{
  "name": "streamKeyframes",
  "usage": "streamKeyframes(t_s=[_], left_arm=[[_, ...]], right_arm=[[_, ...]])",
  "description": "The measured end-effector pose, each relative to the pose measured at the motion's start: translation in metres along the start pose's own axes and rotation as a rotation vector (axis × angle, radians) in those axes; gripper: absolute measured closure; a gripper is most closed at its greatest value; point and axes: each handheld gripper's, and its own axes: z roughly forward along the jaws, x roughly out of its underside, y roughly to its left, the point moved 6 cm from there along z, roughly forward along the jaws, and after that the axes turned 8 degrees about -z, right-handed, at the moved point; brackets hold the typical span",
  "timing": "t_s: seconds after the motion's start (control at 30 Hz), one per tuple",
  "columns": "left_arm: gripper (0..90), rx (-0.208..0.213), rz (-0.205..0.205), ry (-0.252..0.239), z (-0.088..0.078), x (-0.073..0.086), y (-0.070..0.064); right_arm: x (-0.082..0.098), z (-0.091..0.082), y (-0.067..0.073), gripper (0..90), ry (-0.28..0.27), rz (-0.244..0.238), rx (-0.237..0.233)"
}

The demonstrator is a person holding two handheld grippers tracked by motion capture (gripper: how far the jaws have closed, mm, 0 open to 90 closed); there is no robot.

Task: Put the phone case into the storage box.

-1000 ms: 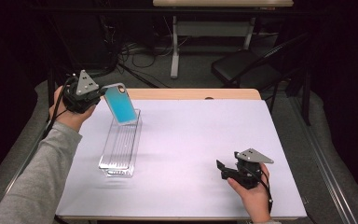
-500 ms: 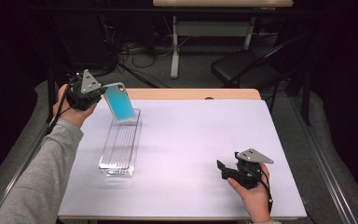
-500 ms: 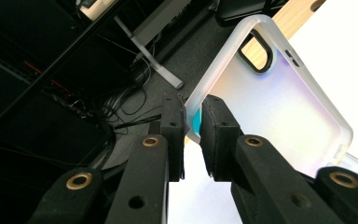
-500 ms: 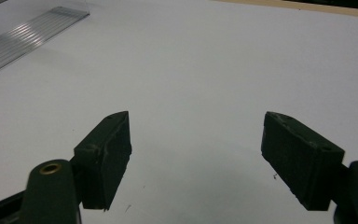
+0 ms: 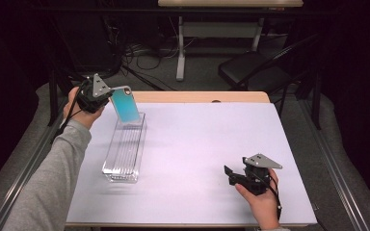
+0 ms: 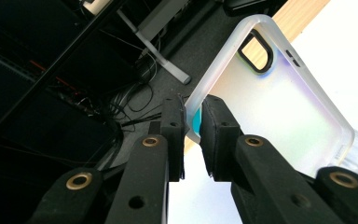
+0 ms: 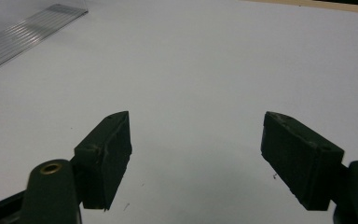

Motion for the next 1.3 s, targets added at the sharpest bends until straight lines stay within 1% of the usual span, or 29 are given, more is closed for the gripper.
streamKeyframes(t_s=[0.03,0.07,0.1,0.13,0.2,0.33,0.4,0.57,0.6,0.73,0.83,1.0,1.1,1.13,1.3], left_arm=[[80.0,0.000,0.002,0.003,0.002,0.002,0.000],[80.0,0.000,-0.005,0.007,0.007,0.004,0.000],[80.0,0.000,-0.005,0.007,0.007,0.004,0.000],[80.0,0.002,-0.003,0.008,0.011,0.007,-0.001],[80.0,0.002,-0.006,0.013,0.014,0.009,-0.002],[80.0,0.000,0.013,0.021,0.024,0.014,-0.006],[80.0,0.000,0.014,0.023,0.025,0.015,-0.007],[80.0,-0.008,0.032,0.033,0.031,0.021,-0.008],[80.0,-0.015,0.041,0.030,0.031,0.021,-0.008],[80.1,-0.027,0.055,0.010,0.032,0.022,-0.007],[80.0,-0.028,0.070,-0.006,0.032,0.022,-0.008],[80.1,-0.037,0.110,-0.026,0.034,0.021,-0.012],[80.1,-0.031,0.136,-0.037,0.036,0.020,-0.014],[80.1,-0.017,0.145,-0.041,0.037,0.020,-0.015],[80.1,-0.011,0.162,-0.045,0.040,0.021,-0.018]], right_arm=[[0.000,0.000,0.000,24.1,0.000,0.001,0.000],[0.000,0.000,0.000,24.2,0.000,0.001,0.001],[0.000,0.000,0.000,24.2,0.000,0.001,0.001],[0.000,0.001,0.000,24.2,0.000,0.000,0.001],[0.000,0.001,0.000,24.2,0.000,0.000,0.001],[0.001,0.002,0.001,24.2,0.002,0.001,-0.001],[0.001,0.002,0.001,24.2,0.002,-0.004,-0.001],[0.002,0.002,0.000,24.2,0.005,0.000,0.000],[0.002,0.002,0.000,24.3,0.005,0.002,0.001],[0.004,0.003,0.000,24.2,0.012,0.004,-0.001],[0.004,0.003,0.000,24.3,0.011,-0.001,0.000],[0.005,0.004,0.001,24.2,0.017,0.003,-0.002],[0.005,0.003,0.001,24.2,0.016,0.000,-0.001],[0.005,0.003,0.000,24.2,0.018,0.001,0.001],[0.006,0.003,0.000,24.2,0.019,0.003,0.001]])
